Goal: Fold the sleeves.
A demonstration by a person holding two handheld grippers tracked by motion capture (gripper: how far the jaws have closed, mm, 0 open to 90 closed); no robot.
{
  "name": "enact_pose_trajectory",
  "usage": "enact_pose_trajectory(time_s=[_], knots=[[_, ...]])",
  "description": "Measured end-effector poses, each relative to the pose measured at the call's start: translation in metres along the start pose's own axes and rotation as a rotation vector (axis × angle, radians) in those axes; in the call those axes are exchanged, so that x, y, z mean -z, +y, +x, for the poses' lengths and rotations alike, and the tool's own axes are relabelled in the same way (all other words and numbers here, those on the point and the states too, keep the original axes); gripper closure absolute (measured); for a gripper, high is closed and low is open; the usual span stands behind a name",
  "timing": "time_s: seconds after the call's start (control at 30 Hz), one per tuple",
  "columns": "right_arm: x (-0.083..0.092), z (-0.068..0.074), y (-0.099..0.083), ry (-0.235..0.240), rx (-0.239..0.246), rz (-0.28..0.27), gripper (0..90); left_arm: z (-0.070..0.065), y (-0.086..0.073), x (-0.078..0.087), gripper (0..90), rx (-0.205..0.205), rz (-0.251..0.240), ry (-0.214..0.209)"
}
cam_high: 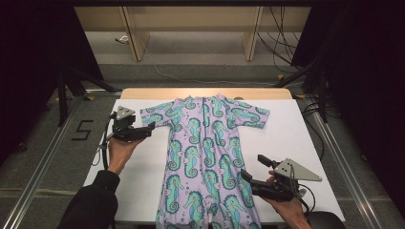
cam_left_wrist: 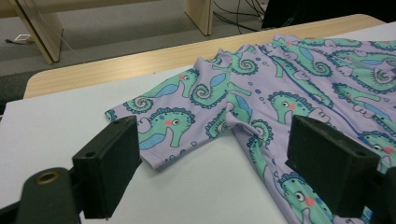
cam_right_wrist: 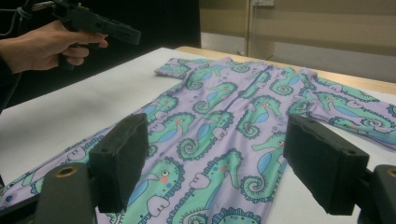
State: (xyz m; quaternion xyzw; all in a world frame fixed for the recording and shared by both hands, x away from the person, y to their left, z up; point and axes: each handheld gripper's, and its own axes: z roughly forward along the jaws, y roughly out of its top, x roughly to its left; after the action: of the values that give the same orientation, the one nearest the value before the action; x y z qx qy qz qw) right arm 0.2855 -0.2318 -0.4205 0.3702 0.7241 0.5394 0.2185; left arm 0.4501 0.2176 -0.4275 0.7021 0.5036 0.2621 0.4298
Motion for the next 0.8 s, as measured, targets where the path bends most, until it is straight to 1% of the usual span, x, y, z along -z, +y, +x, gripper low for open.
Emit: enact_pose_trajectory(time_s=[0.13, 0.27, 0.33, 0.37, 0.4, 0.57, 0.7, 0.77, 0.8], knots=[[0.0, 0.0, 0.0, 0.001, 0.002, 0.0, 23.3, 0.005, 0.0, -0.006, 16.7, 0.018, 0.014, 0.008], [-0.001, 0.0, 0.0, 0.003, 0.002, 0.002, 23.3, 0.007, 0.001, -0.01, 16.9, 0.014, 0.024, 0.019], [-0.001, 0.0, 0.0, 0.004, 0.004, 0.001, 23.3, 0.01, 0.002, -0.015, 16.9, 0.015, 0.038, 0.031], [-0.001, 0.001, 0.0, 0.004, 0.005, 0.003, 23.3, 0.01, 0.002, -0.015, 16.9, 0.015, 0.038, 0.031], [-0.001, 0.001, 0.0, 0.004, 0.005, 0.003, 23.4, 0.012, 0.002, -0.019, 16.9, 0.014, 0.051, 0.036], [-0.001, 0.0, 0.0, 0.007, 0.006, 0.004, 23.3, 0.016, 0.003, -0.028, 16.9, 0.022, 0.066, 0.053], [-0.001, 0.001, 0.0, 0.009, 0.006, 0.005, 23.3, 0.018, 0.005, -0.034, 17.1, 0.02, 0.079, 0.066], [-0.002, 0.001, 0.0, 0.01, 0.006, 0.005, 23.4, 0.02, 0.006, -0.042, 17.2, 0.019, 0.104, 0.076], [-0.002, 0.001, 0.0, 0.009, 0.008, 0.007, 23.4, 0.02, 0.006, -0.042, 17.2, 0.019, 0.104, 0.076]])
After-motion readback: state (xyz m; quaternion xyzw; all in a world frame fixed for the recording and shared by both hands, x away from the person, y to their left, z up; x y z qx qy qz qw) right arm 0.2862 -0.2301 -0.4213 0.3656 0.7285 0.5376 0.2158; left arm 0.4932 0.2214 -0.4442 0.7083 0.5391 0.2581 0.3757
